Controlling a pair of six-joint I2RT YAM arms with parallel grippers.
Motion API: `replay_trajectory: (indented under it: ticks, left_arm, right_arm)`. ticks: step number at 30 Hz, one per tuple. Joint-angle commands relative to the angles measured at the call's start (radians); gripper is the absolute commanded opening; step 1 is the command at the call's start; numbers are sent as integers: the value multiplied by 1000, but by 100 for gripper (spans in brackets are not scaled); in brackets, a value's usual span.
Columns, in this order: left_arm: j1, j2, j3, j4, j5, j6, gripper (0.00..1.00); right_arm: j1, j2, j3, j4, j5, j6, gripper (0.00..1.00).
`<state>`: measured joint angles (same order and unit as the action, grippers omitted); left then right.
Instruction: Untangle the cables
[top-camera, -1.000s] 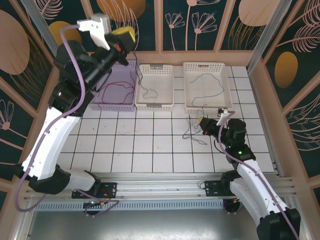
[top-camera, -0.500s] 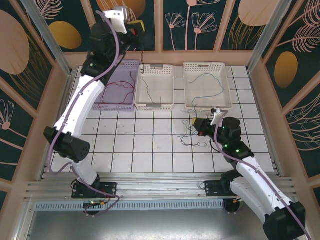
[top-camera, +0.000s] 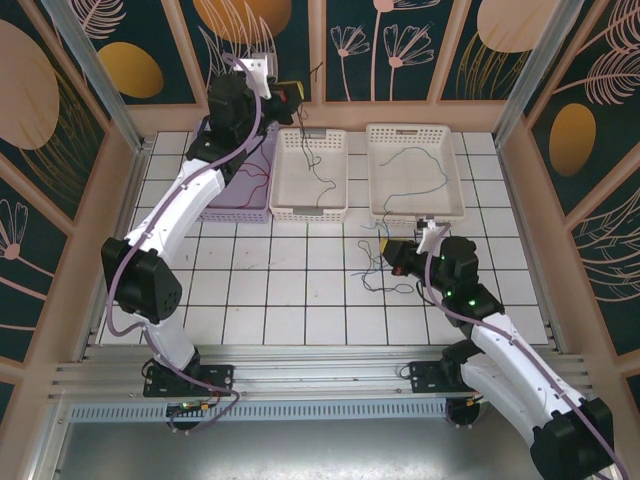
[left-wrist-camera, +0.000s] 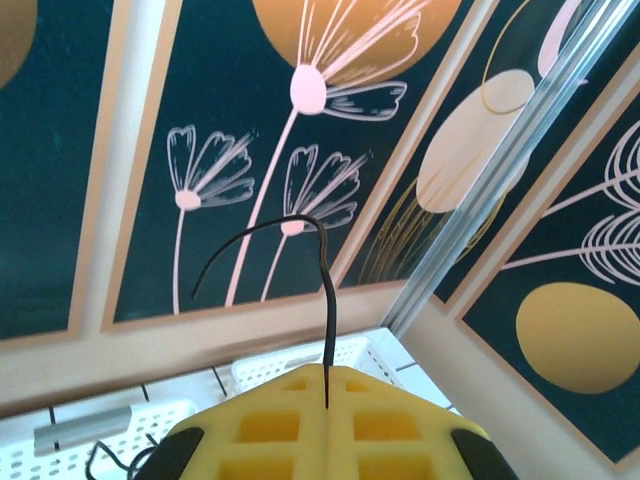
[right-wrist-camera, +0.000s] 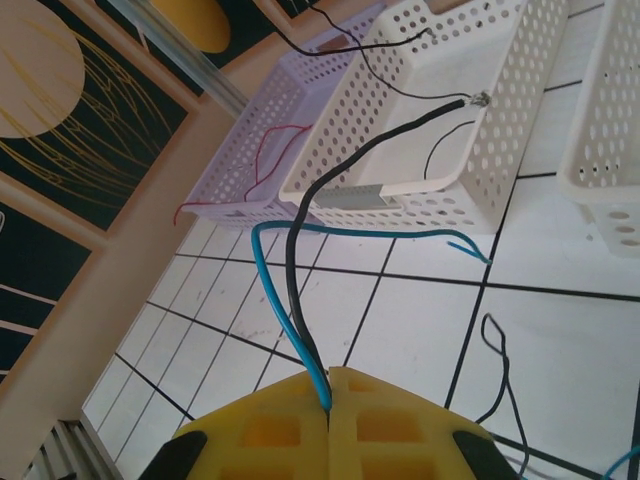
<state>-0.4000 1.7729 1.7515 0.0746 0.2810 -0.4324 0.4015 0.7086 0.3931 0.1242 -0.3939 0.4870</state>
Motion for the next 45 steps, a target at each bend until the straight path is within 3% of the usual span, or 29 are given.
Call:
replay_trajectory:
  ticks: [1, 7, 14, 25, 31, 34, 40, 45]
  left_arm:
    - [0, -114, -53, 109, 33, -38, 0]
    - [-7, -243, -143, 121, 37, -17, 0]
    - [-7, -283, -228, 139, 63, -30, 0]
    - [-7, -250, -219, 152, 92, -47, 0]
    - [-7, -181, -222, 153, 90, -43, 0]
    - [-8, -141, -227, 162, 88, -41, 0]
    - [-8, -66, -217, 180, 76, -30, 0]
    - [-9, 19, -193, 162, 69, -16, 0]
  right_arm:
    - [10, -16, -14, 25, 14, 0, 0]
    - [9, 41, -9, -22, 50, 19, 0]
    - [12, 130, -24, 8, 17, 47, 0]
    - [27, 184, -46, 18, 11, 33, 8]
    - [43, 173, -49, 19, 12, 21, 17]
    - [48, 154, -58, 22, 15, 17, 15]
    - [54, 118, -68, 22, 23, 10, 0]
    - [56, 104, -71, 15, 25, 6, 0]
